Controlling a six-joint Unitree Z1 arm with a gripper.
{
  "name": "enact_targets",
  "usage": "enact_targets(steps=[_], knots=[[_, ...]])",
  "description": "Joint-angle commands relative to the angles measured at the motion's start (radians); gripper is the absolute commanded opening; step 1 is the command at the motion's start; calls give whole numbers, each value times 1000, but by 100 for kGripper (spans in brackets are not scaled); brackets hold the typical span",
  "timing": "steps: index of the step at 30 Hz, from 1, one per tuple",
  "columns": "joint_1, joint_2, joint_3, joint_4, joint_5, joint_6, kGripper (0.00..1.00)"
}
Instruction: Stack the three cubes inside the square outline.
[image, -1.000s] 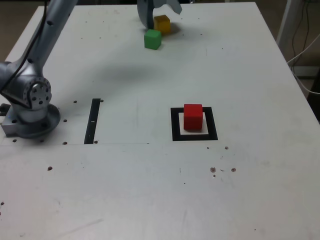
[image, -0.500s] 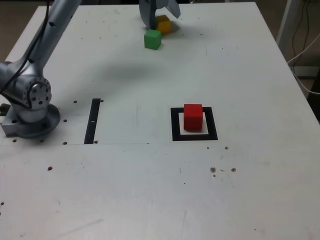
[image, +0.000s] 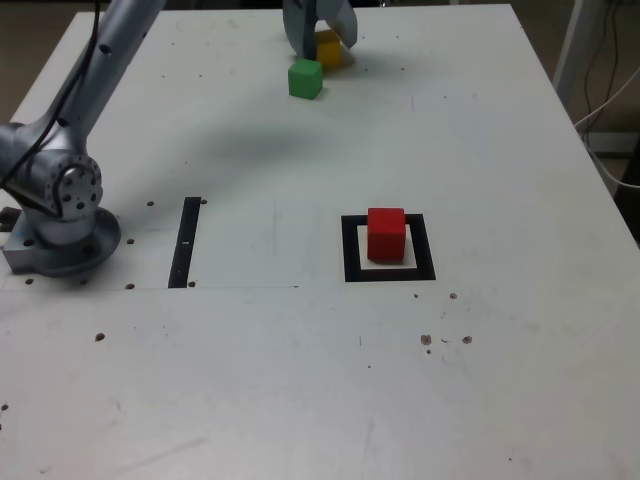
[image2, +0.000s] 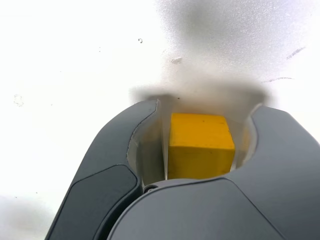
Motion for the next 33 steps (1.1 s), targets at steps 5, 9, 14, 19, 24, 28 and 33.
enact_targets(steps=[5,9,14,19,24,28,33], knots=[[-4,-4,4,10,-3,6,29],[-4,-13,4,17,-4,16,29],[-6,-23,5,22,-15,26,29],[-18,-47,8,29,-25,31,29],[-29,-92,17,52,-28,38,29],[-51,-144,46,67,-29,44,29],[-94,-196,104,68,-32,47,29]])
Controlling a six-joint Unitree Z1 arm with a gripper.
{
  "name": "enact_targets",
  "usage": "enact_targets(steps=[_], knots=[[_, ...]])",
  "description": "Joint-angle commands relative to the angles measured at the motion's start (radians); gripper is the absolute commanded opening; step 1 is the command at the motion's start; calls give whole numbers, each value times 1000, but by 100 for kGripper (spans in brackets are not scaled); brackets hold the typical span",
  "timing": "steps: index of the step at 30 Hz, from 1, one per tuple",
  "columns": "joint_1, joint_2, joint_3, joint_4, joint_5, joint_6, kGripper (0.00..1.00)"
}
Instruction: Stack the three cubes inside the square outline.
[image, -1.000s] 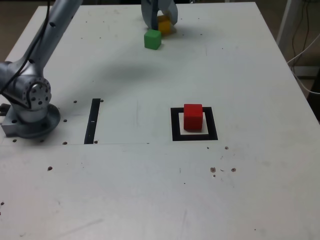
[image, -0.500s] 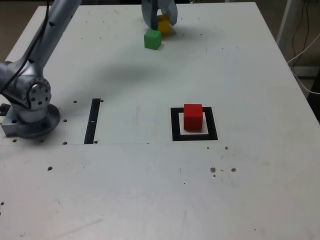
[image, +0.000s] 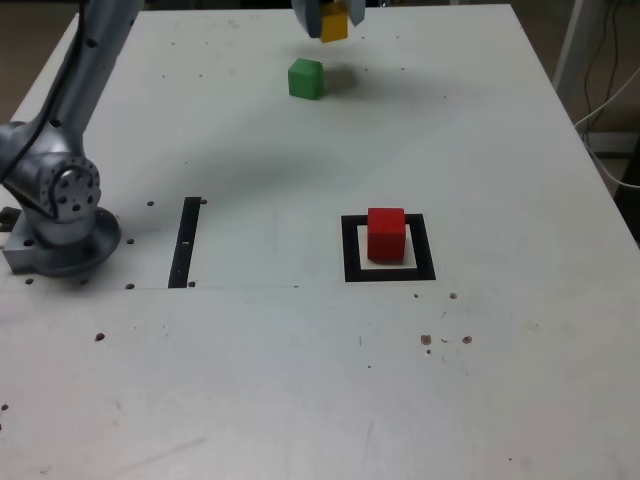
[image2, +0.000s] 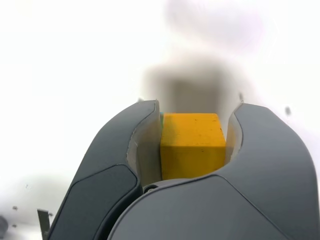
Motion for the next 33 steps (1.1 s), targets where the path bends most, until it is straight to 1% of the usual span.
enact_targets(steps=[1,11,25,33], knots=[[-17,-20,24,4,-1,0,29],[-114,-123,183,-20,1,-25,29],[-265,-294,458,-129,-22,-84,29],[-377,-367,557,-148,-32,-135,29]])
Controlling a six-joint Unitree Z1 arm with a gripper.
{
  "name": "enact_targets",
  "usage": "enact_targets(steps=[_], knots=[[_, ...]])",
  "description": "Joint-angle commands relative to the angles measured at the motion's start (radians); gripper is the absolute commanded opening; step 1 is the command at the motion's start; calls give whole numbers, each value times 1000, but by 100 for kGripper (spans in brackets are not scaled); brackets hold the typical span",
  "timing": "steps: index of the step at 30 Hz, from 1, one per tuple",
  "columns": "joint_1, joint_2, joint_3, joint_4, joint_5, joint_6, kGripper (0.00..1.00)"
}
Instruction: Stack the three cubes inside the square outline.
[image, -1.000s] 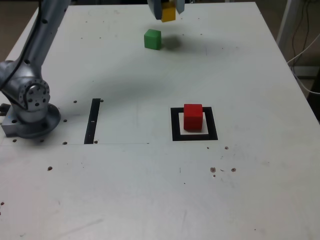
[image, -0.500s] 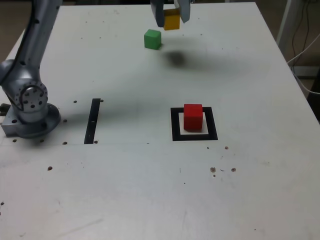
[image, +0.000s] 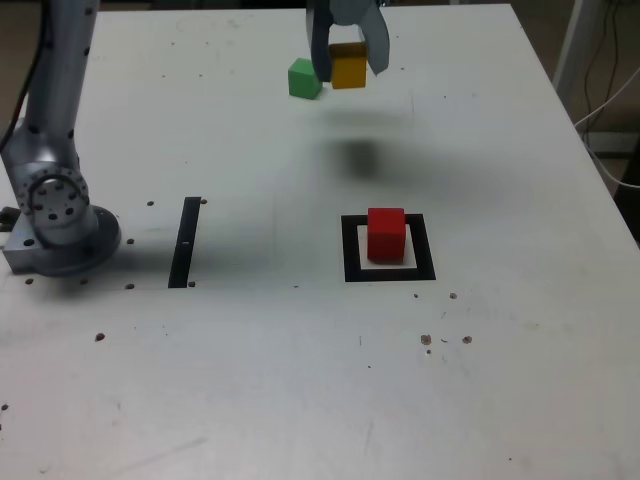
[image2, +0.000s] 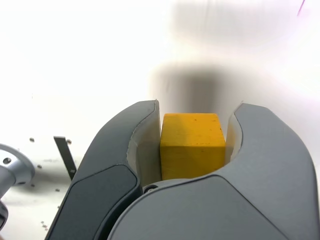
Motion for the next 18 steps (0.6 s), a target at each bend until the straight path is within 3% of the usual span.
enact_targets(steps=[1,18], knots=[[-28,-28,19,-6,-2,-14,29],[-262,-123,174,-93,-43,-154,29]])
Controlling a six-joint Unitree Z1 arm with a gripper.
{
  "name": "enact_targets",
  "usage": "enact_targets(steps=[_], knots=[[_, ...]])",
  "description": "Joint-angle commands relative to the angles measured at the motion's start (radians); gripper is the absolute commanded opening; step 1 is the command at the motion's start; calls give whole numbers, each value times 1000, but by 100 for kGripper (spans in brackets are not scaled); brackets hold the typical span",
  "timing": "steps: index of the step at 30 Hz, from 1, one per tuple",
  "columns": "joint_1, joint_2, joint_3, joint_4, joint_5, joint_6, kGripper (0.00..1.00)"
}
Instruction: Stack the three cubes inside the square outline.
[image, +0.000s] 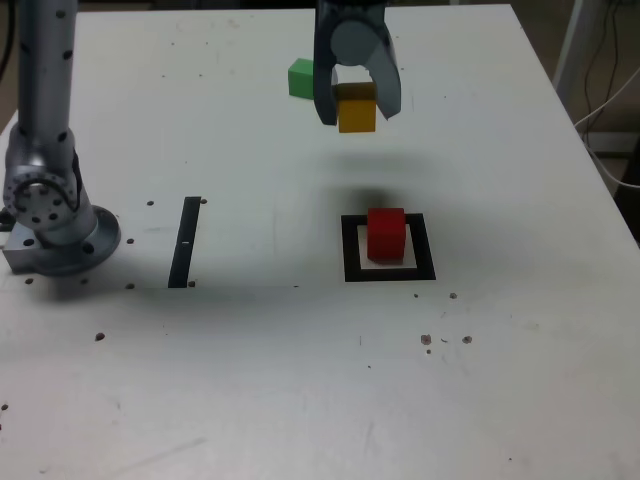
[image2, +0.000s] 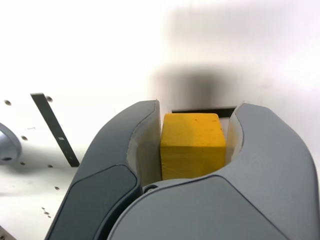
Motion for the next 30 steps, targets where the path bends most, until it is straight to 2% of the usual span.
enact_targets(steps=[1,12,30], knots=[[-39,-14,4,-8,0,-30,29],[-168,9,9,-27,6,-139,29],[-247,73,47,-96,-4,-217,29]])
